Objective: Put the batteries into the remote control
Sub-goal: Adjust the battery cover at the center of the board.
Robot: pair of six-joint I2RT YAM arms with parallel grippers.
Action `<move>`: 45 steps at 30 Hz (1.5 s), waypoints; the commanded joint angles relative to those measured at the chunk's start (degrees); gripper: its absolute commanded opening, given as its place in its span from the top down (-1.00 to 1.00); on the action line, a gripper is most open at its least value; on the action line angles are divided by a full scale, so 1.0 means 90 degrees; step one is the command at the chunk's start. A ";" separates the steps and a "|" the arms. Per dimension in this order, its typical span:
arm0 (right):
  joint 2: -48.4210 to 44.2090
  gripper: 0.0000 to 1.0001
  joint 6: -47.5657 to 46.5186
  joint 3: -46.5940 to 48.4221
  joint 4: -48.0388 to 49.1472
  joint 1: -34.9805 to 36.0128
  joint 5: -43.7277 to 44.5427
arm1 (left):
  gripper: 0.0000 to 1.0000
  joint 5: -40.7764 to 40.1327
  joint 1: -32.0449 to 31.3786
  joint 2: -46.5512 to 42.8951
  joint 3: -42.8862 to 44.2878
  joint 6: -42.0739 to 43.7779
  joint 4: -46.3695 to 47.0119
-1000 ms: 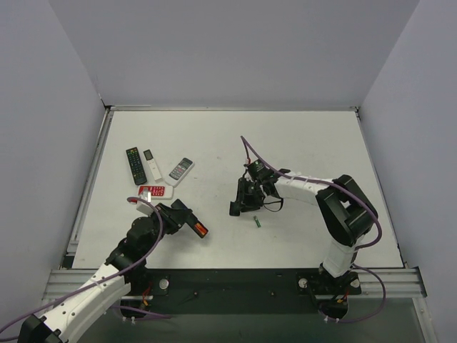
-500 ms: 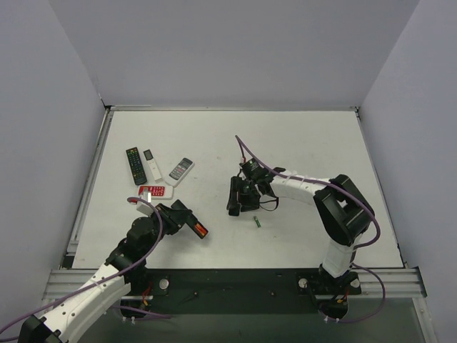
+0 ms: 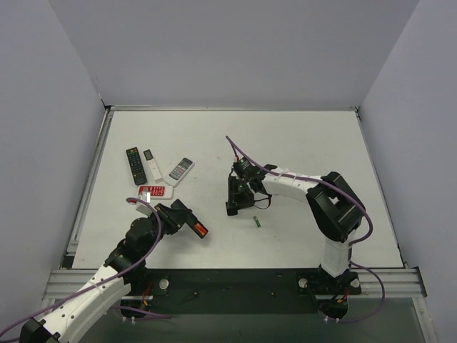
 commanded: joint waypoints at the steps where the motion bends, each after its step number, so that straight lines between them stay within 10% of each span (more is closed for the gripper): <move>1: 0.0561 0.26 -0.0206 -0.0028 -0.0653 0.0097 0.0491 | 1.00 0.0063 0.0032 -0.0106 -0.0156 -0.0038 0.0021; 11: 0.1069 0.29 -0.0703 0.0460 -0.1210 0.0467 0.0940 | 1.00 0.0053 0.0032 -0.0165 -0.0176 -0.0057 -0.0047; 18: 0.1012 1.00 -0.1200 0.0647 -0.1503 0.0614 0.1545 | 1.00 0.0034 0.0032 -0.0243 -0.0156 -0.0058 -0.0144; 37: 0.1196 1.00 -0.3565 0.1379 -0.2558 0.0712 0.8728 | 1.00 -0.0200 0.0032 -0.0877 0.0185 -0.0116 -0.1472; 45: 0.1801 1.00 -0.3506 0.1496 -0.2587 0.1190 0.9387 | 1.00 -0.0366 0.0032 -0.1327 0.0322 -0.0097 -0.2029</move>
